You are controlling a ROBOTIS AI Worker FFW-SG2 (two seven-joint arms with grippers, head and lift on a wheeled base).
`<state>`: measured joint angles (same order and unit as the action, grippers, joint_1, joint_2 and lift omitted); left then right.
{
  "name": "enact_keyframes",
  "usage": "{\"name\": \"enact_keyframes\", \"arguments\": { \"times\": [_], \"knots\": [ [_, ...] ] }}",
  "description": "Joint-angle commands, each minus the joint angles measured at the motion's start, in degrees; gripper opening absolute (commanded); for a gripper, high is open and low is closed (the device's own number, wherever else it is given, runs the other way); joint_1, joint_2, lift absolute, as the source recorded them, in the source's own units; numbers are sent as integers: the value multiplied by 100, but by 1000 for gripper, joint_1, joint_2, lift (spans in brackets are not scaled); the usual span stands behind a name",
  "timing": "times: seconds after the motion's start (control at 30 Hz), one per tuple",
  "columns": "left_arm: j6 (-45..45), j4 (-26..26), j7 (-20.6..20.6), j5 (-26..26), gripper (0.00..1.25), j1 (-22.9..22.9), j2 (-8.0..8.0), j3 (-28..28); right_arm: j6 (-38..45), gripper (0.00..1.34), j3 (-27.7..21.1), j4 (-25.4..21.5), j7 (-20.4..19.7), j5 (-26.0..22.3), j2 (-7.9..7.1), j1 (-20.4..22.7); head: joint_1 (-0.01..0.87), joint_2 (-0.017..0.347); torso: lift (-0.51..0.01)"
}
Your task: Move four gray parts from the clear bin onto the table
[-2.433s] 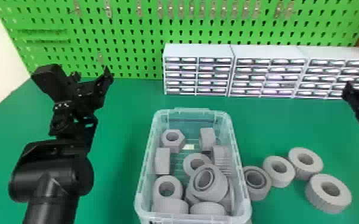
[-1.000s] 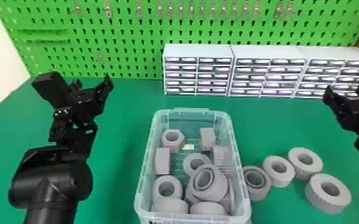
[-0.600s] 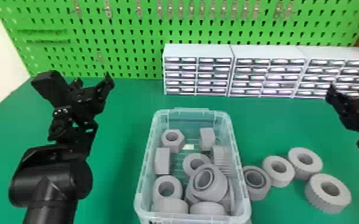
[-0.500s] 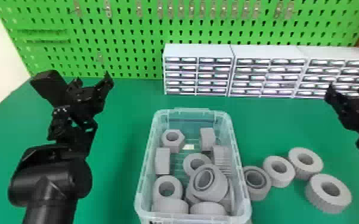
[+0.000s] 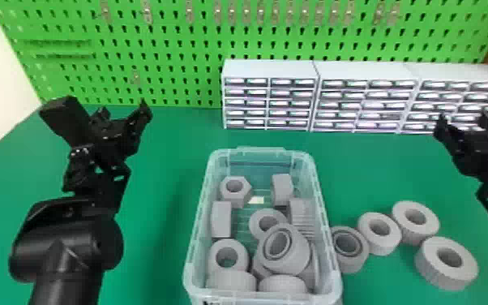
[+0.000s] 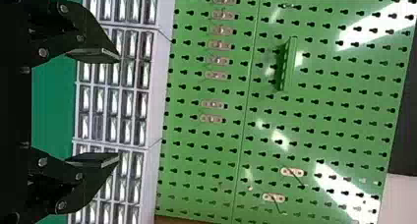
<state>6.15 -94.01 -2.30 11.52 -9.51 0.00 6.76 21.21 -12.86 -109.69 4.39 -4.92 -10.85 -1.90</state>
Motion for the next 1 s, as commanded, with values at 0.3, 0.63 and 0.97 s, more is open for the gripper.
{"name": "enact_keyframes", "arguments": {
  "times": [0.3, 0.63, 0.97],
  "knots": [
    [0, 23, 2, -18, 900, 28, -15, -17, 85, 796, 38, 0, 0, 18, -13, 14, 693, 72, -52],
    [0, 32, 2, -27, 900, 19, -15, -8, 85, 796, 21, 0, 0, 26, -5, 49, 693, 72, -52],
    [0, 76, 2, -9, 900, 28, -15, -26, 85, 796, 3, 0, 0, 35, -13, 41, 693, 72, -52]
  ]
}}
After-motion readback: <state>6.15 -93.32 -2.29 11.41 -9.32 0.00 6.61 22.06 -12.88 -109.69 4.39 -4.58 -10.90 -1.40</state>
